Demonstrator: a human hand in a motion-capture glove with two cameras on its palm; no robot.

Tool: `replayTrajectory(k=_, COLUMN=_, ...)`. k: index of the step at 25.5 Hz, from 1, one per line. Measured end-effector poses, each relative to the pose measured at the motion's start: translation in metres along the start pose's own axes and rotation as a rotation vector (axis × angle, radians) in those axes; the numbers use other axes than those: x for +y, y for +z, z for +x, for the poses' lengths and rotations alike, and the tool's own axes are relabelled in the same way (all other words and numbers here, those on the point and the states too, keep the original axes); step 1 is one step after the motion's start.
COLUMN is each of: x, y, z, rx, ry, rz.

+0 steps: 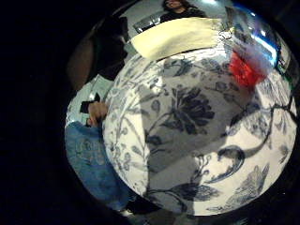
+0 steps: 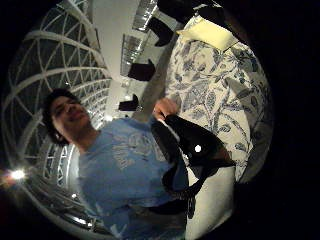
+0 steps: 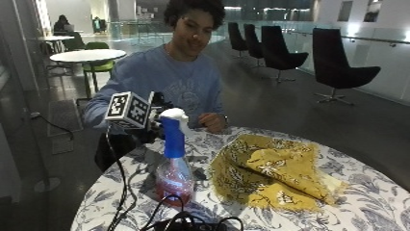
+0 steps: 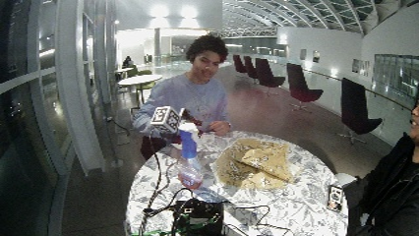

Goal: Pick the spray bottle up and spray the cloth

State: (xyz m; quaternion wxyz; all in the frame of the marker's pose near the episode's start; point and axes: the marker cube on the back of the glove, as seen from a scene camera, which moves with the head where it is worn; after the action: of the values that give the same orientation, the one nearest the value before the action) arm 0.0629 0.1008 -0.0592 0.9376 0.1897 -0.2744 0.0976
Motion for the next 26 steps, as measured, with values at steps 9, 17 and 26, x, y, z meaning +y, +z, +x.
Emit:
replayTrajectory(k=9, x=0.018, y=-0.033, z=0.025, rx=-0.111, ry=0.117, rz=0.162)
replayTrajectory(k=17, x=0.003, y=-0.061, z=0.054, rx=-0.072, ry=0.212, rz=0.223)
replayTrajectory(k=26, x=-0.046, y=-0.090, z=0.104, rx=-0.065, ry=0.282, rz=0.410)
